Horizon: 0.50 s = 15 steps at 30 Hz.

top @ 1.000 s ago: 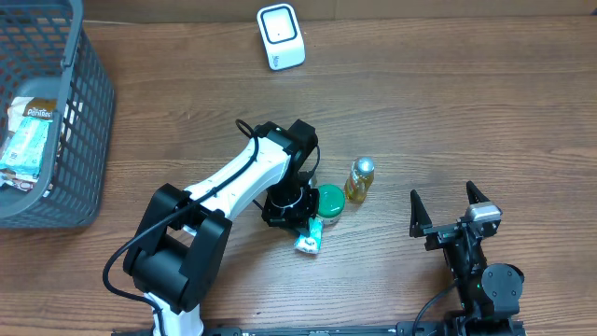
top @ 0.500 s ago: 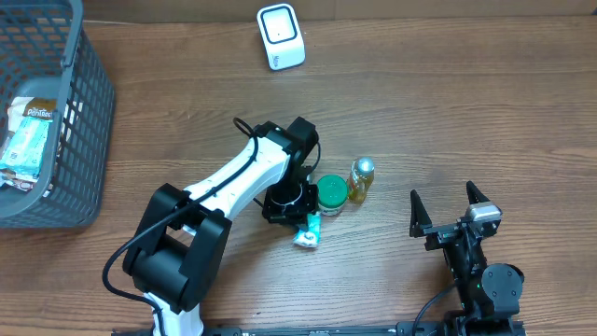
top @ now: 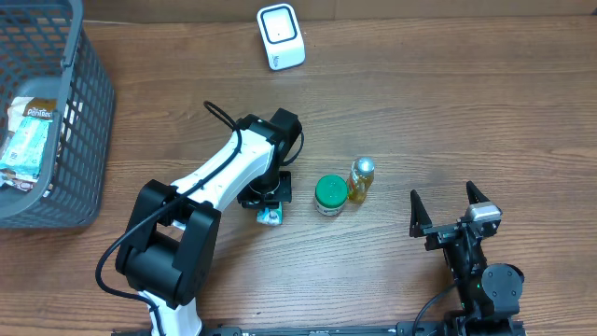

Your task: Scan the item barcode

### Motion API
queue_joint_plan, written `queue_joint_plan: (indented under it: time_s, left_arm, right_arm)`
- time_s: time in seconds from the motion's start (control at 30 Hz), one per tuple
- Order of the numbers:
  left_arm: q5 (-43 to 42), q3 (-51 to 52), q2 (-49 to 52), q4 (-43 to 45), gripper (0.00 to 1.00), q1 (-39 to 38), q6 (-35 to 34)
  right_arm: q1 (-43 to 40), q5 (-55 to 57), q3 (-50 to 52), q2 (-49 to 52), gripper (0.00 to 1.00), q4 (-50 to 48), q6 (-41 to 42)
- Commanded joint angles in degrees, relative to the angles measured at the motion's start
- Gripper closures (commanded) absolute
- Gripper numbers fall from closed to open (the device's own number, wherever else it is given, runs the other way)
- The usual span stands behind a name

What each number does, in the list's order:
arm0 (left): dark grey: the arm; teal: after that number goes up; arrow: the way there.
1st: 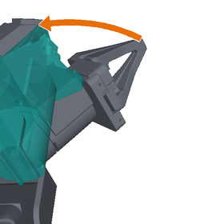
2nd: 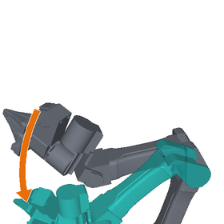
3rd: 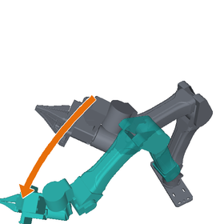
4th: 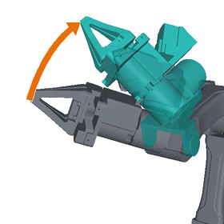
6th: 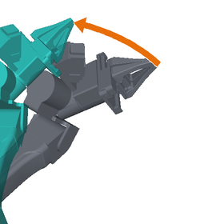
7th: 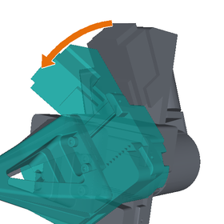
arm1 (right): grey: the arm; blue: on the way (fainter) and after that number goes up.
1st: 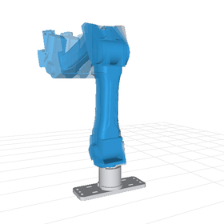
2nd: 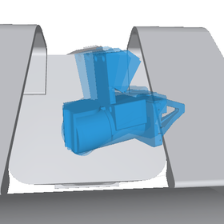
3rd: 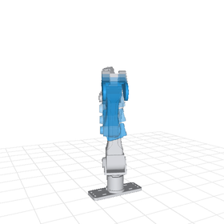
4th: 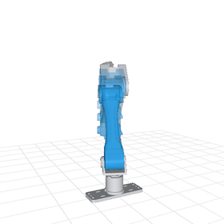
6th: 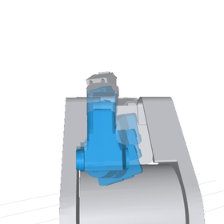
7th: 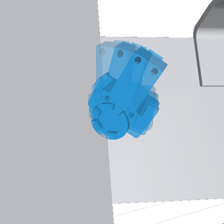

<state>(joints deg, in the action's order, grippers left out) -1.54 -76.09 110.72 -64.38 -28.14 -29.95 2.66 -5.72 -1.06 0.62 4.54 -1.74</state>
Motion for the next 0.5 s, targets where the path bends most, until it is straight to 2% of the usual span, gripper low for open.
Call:
queue_joint_plan:
  time_s: [0.0, 0.07, 0.17, 0.27, 0.4, 0.47]
  left_arm:
    - [4.7, 0.0, 0.0, 2.4, 0.74, -0.3, -1.4]
    - [4.1, 0.0, 0.0, 3.5, 0.65, 0.0, -1.4]
    - [1.9, 0.0, 0.0, 4.5, 0.63, 1.0, -0.2]
    - [-1.0, -0.3, 0.0, 4.6, 0.56, 2.5, 3.2]
    - [-8.2, -0.8, -0.1, 3.8, 0.55, 6.3, 8.2]
    - [-15.2, -0.9, -0.1, 3.7, 0.55, 9.0, 12.9]
  right_arm:
    - [-0.1, 0.0, 0.6, -0.5, 0.0, -0.3, -0.2]
    - [-0.1, 0.0, 0.6, -0.5, 0.0, -0.3, -0.2]
    - [-0.1, 0.1, 0.6, -0.5, 0.0, -0.3, -0.2]
    - [-0.1, 0.0, 0.6, -0.5, 0.0, -0.3, -0.2]
    - [-0.1, 0.0, 0.6, -0.5, 0.0, -0.3, -0.2]
    - [-0.1, 0.1, 0.6, -0.5, 0.0, -0.3, -0.2]
